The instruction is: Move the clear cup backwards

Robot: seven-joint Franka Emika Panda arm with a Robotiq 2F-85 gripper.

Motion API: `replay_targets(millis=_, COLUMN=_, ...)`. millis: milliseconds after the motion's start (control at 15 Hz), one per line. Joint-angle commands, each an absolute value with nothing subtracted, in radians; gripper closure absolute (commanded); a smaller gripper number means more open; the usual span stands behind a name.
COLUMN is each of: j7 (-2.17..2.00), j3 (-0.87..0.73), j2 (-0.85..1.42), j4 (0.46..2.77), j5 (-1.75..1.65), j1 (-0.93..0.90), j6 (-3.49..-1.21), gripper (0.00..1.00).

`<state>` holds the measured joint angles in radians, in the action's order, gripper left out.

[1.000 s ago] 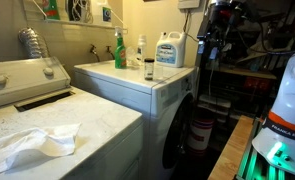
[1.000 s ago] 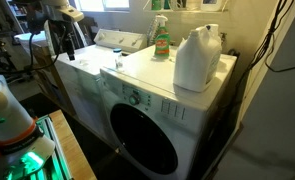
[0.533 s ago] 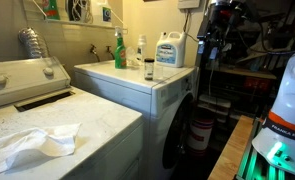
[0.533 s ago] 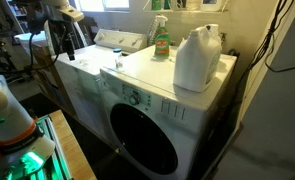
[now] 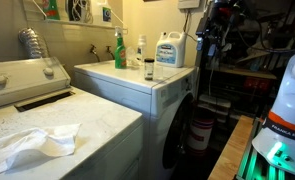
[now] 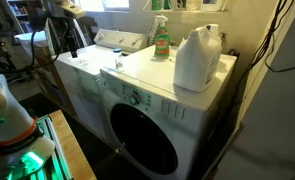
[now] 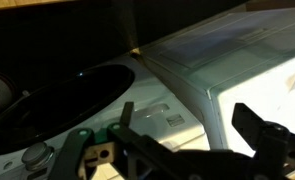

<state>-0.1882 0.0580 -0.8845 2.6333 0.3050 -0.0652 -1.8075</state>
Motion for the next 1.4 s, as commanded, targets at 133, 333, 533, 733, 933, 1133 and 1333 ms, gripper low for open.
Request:
replay_targets(millis=133, j7=-0.166, j3=0.046, j2=-0.792, j4=2.525, j5=0.285, j1=-0.009, j6=-1.827, gripper=0.00)
replay_targets(millis=333, j7=-0.166, j3=0.044, j2=-0.732, j4=2.472, j5=0.263, j1=0.018, j6=-1.859, gripper=0.00)
replay_targets(millis=533, j7=-0.168, j3=0.029, j2=-0.682, j4=2.439, j5=0.242, j1=0.043, j6=-1.884, gripper=0.00)
replay_targets(millis=733, j7=-0.170, j3=0.014, j2=-0.629, j4=2.430, j5=0.217, j1=0.071, j6=-1.945, gripper=0.00)
replay_targets(millis=933, j7=-0.173, j3=0.001, j2=-0.569, j4=2.426, j5=0.206, j1=0.085, j6=-2.018, gripper=0.00)
replay_targets(millis=1133, j7=-0.181, j3=-0.001, j2=-0.510, j4=2.425, j5=0.193, j1=0.089, j6=-2.092, gripper=0.00)
replay_targets(millis=1333, j7=-0.194, j3=0.007, j2=-0.452, j4=2.422, j5=0.175, j1=0.088, j6=-2.129, gripper=0.00)
